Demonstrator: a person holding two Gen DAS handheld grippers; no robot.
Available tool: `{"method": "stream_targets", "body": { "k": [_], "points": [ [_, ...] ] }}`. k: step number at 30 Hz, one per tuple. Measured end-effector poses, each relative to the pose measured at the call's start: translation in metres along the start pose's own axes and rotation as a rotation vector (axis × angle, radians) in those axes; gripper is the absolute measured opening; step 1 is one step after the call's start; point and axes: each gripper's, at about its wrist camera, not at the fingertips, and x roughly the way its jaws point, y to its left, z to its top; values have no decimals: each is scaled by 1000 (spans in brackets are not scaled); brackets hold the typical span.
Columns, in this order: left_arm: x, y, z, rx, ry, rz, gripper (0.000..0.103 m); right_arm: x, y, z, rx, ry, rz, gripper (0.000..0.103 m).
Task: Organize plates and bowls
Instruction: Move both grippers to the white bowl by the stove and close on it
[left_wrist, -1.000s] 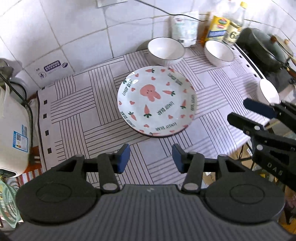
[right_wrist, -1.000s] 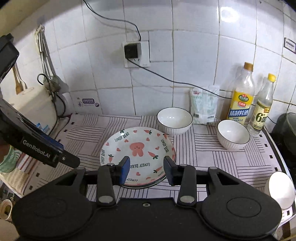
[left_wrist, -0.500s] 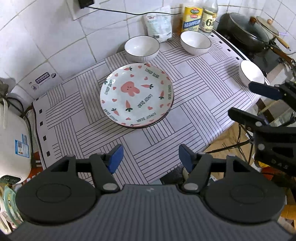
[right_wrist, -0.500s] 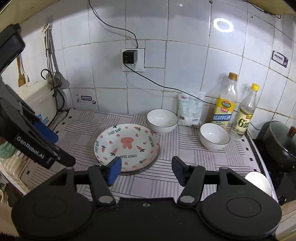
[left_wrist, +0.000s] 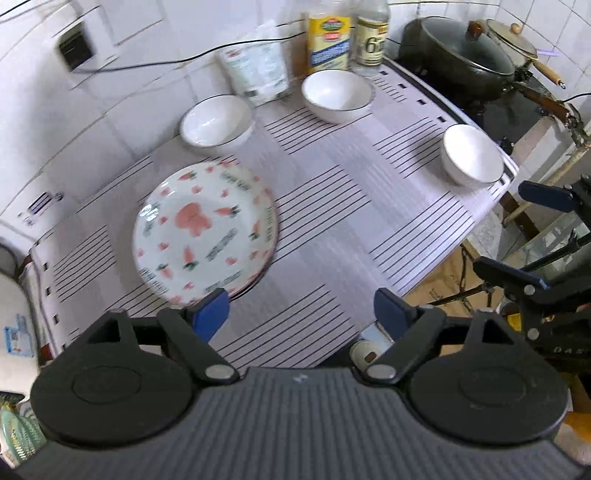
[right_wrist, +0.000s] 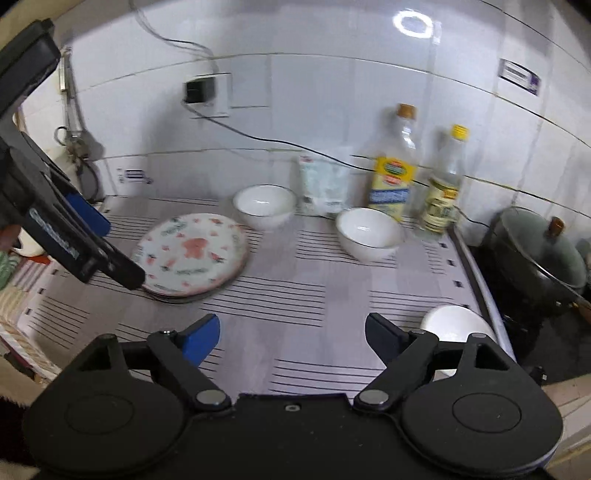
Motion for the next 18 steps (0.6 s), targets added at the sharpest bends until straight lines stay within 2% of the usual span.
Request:
{"method": "stream_targets", "body": {
  "k": [2,6,10,18],
  "points": [
    [6,-14,12,-3,-9,5,93,2,-23,-7,27,-12,-21,96],
    [23,-42,38,-20,-11,-18,95,18,-74,-28,63,-8,-58,97],
    [42,-70,58,-57,-31,-52,95,37,-115,-47,64,-2,-57,97],
    [75,-113,86,-167,-69,-168,95,80,-159,-81,-15,37,-49,97]
  ]
}}
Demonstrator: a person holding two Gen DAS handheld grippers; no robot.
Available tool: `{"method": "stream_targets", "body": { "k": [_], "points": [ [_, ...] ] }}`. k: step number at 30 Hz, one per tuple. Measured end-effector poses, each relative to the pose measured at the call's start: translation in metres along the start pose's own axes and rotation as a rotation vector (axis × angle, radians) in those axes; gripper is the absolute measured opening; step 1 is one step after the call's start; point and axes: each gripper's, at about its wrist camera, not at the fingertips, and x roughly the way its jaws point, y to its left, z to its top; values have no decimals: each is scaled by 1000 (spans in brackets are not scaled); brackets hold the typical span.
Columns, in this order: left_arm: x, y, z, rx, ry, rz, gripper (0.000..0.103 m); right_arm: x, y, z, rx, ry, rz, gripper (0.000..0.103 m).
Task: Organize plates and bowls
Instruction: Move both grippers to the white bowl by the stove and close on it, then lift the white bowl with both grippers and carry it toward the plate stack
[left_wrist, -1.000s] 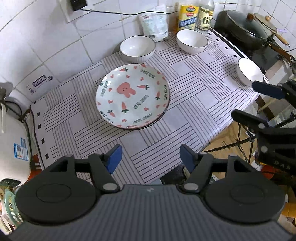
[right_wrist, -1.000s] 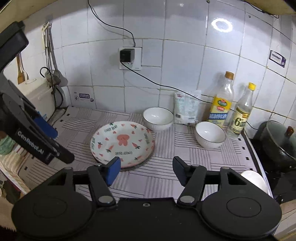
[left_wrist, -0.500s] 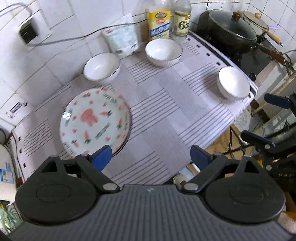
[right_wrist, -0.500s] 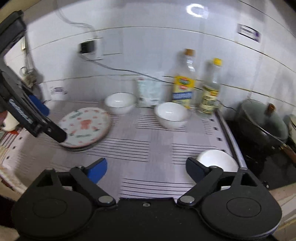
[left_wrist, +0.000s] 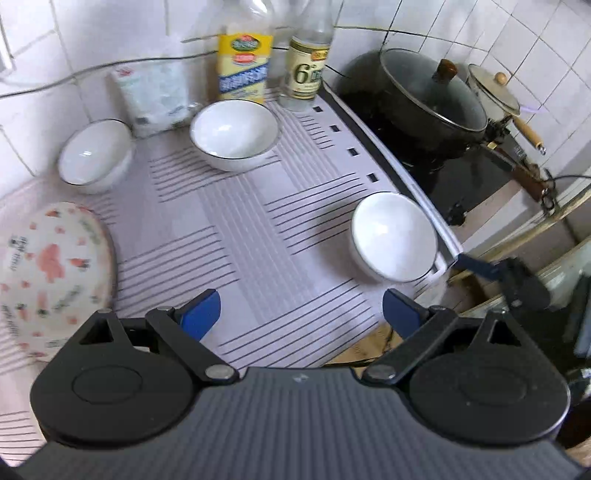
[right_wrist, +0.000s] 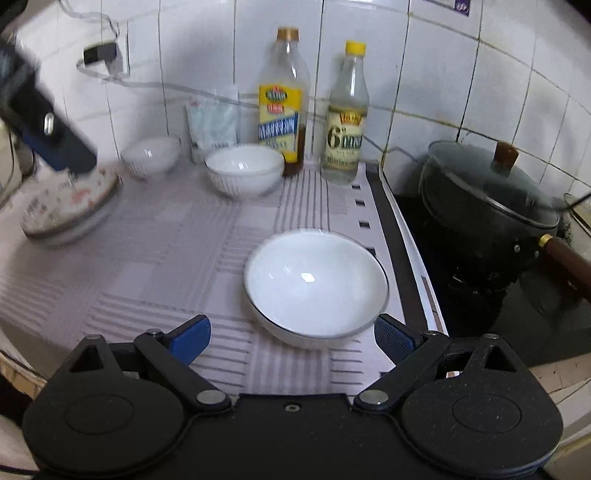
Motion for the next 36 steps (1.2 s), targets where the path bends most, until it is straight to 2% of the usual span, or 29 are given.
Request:
{"method": "stream_targets", "body": {
  "k": [2,4,6,8,11,14,16,18,21,25,29,36],
  "points": [
    [13,-10,4,-10,17,-7,95,12,-8,-8,5,4,12,97],
    [30,-16,9,-53,59,-49,95,24,-14,-16,15,-6,30,97],
    [48,-21,14,-79,79,-96,95,36,-19,-26,32,-65,44,97],
    [69,-29,20,-85,97,-92,92,45,-20,-32,56,-103,24,97],
    [94,-38,24,-91,89,-91,87,53,-19,-32,65,-160,40,97],
    [112,-44,23,-98,63,-70,80,62,-17,-31,46,-169,35,99],
    [119,-45,21,-110,17,-40,74,66,-18,-32,43,-170,34,97],
    [125,-45,22,-116,-22,-18,74,69,-18,-33,38,-171,33,97],
    [137,-42,23,-131,-22,-21,60,72,-17,-33,28,-169,27,97],
    [145,-40,25,-162,-12,-62,33,74,-16,-30,19,-168,32,97],
    [141,-41,24,-157,-45,-104,25,73,-15,-32,26,-172,30,97],
    [147,-43,23,-131,-10,-59,12,77,-17,-30,24,-174,34,97]
  ]
}}
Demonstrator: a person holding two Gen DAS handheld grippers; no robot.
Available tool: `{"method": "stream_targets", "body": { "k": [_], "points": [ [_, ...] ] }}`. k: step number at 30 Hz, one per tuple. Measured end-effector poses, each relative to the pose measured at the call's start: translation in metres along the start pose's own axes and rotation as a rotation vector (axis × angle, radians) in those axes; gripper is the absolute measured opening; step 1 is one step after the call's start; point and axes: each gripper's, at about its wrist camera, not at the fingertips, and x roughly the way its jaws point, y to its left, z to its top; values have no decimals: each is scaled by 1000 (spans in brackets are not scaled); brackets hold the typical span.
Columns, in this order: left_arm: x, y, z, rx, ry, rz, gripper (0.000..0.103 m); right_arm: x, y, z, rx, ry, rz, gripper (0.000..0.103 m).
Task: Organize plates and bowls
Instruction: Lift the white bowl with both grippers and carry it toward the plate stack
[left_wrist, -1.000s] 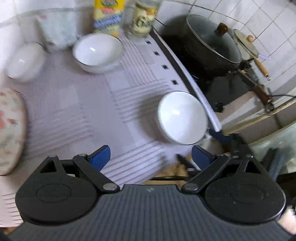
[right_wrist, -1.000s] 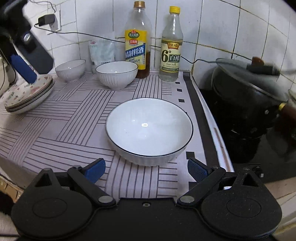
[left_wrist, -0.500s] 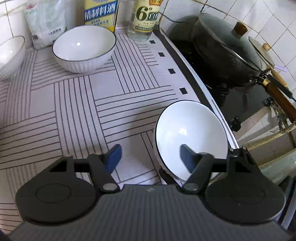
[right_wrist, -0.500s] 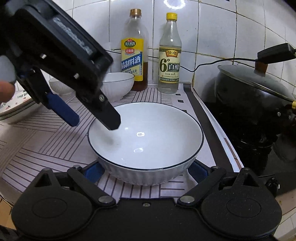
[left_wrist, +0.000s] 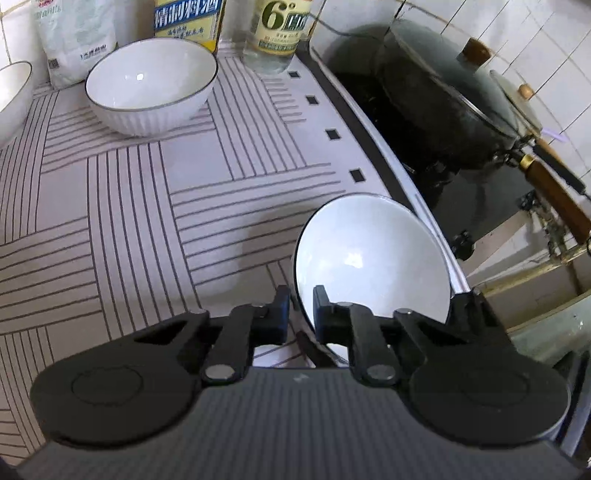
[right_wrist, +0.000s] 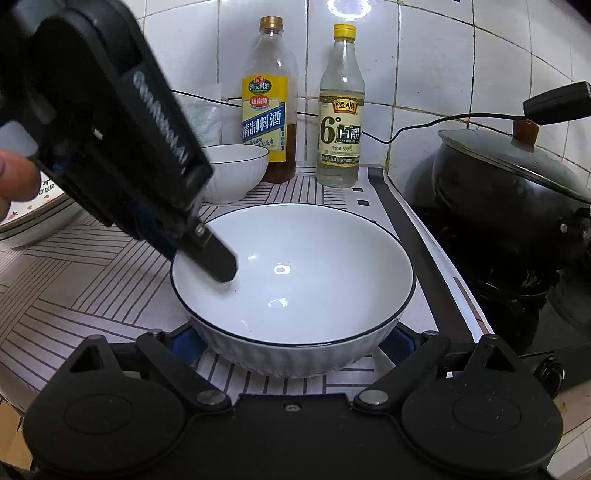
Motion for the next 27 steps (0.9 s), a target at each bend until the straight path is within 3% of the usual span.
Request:
{"method": "stream_targets", "body": {
  "k": [15,22,27],
  "points": [
    [-28,7,-10,22,-25,59,11,-11,19,15,-75,-21,44,97],
    [-76,19,-20,62,-88,166,12,-18,45,37,-130,-86,145,97],
    [-103,48,-22,-22,-111,221,12,-7,72,54,-195,-106,244,97]
  ]
}}
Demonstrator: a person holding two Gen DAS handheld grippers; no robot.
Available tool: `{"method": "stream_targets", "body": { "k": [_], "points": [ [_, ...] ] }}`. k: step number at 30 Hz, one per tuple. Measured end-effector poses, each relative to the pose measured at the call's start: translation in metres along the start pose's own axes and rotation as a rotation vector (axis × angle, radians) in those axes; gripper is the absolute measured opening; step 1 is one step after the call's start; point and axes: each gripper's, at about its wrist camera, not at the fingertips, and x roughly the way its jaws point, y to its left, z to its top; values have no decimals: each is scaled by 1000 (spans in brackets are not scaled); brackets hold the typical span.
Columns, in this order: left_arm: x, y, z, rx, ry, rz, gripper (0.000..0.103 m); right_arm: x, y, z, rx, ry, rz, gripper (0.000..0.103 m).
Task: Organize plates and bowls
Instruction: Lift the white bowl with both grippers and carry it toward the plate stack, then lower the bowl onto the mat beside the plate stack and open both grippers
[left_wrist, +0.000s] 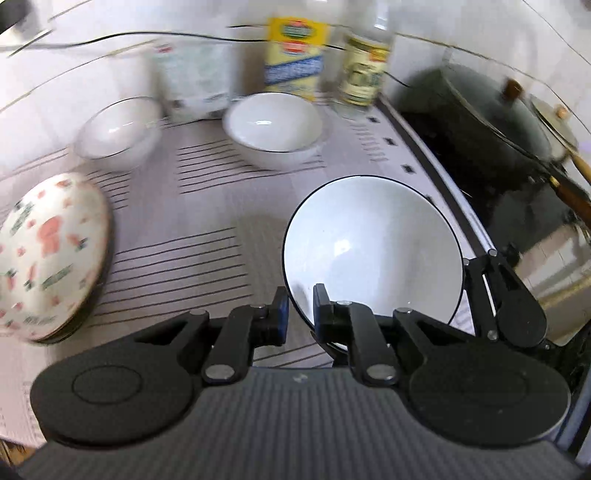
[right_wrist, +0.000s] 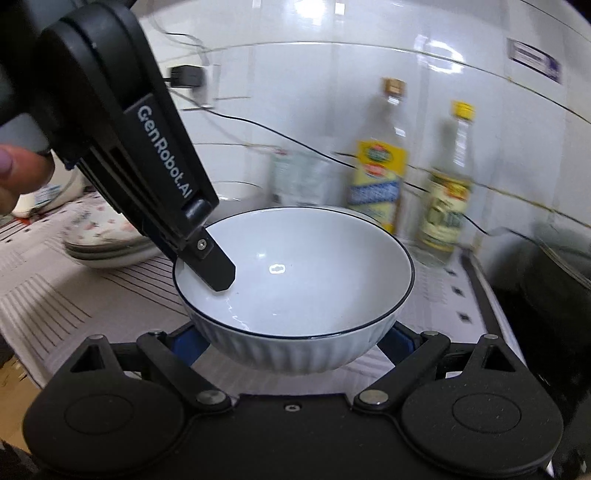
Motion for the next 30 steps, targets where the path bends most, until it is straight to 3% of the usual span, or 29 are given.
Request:
{"method": "stream_targets", "body": {
  "k": [11,17,23,30],
  "points": [
    [-2,68,-16,-187,14,99,12,52,41,20,-127,20,181,97],
    [14,85,-22,-211,46,131,13,75,53,16,-166,60,227,97],
    [36,97,-24,-226,115,138,14,100,52,17,-202,149,287,96],
    [41,106,-22,-302,154,74,14,103,48,21,-170,215,294,96]
  ]
}}
